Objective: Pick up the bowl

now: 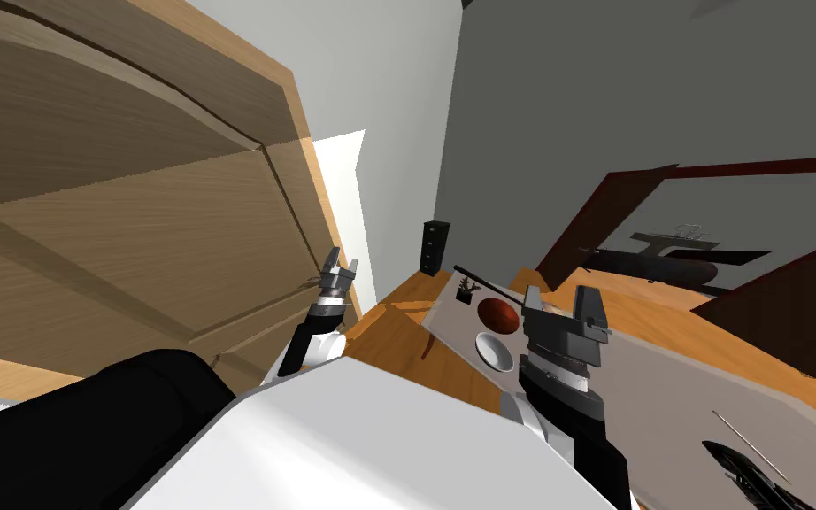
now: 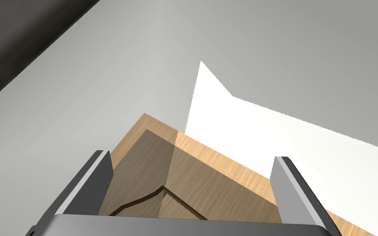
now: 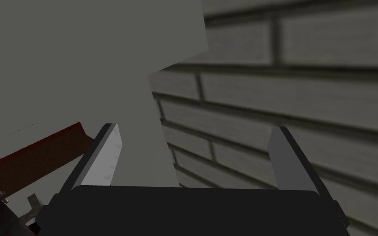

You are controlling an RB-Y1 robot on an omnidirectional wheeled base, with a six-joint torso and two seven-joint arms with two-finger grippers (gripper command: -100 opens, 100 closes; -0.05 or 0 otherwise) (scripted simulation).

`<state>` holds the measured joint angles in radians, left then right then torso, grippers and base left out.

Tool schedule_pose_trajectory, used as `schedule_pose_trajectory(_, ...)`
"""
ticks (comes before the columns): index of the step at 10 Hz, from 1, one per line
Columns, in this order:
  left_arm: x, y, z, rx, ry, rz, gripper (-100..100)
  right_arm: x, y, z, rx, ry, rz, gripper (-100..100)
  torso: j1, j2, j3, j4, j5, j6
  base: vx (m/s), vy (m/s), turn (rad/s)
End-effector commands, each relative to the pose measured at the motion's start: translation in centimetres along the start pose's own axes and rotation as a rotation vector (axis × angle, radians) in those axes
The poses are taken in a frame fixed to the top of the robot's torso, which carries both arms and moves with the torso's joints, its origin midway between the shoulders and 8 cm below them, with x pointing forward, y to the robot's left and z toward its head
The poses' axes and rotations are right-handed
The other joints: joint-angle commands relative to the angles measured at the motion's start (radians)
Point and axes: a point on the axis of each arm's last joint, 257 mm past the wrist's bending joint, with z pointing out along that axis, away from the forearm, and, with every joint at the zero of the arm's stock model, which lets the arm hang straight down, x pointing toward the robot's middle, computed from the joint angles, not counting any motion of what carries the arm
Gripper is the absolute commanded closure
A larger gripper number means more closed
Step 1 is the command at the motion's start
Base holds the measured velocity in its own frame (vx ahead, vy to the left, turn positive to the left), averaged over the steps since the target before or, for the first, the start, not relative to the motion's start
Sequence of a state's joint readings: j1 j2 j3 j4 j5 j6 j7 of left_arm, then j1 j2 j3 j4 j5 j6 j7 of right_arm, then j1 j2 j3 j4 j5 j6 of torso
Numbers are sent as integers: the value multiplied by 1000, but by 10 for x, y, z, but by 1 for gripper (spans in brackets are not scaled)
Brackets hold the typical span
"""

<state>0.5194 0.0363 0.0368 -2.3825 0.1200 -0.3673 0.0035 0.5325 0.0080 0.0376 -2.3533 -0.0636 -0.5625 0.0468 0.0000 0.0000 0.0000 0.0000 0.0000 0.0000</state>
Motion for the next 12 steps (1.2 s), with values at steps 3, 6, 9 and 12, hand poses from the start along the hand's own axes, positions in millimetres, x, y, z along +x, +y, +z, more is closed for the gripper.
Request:
schedule_pose_trajectory(3,0,0,0,0,0,0,0,0,-37,-19,89,80,-118,-100,4,-1,-1,0,1,0,19,57,134)
schedule_pose_trajectory(6,0,0,0,0,0,0,0,-9,-77,-42,183,150,-249,-100,4,-1,-1,0,1,0,14,69,118)
schedule_pose_trajectory(9,0,0,0,0,0,0,0,-20,-109,-63,258,208,-358,-100,4,-1,-1,0,1,0,18,61,115)
schedule_pose_trajectory(12,0,0,0,0,0,0,0,-34,-138,-86,328,277,-480,-100,2,-1,-1,0,1,0,16,32,92)
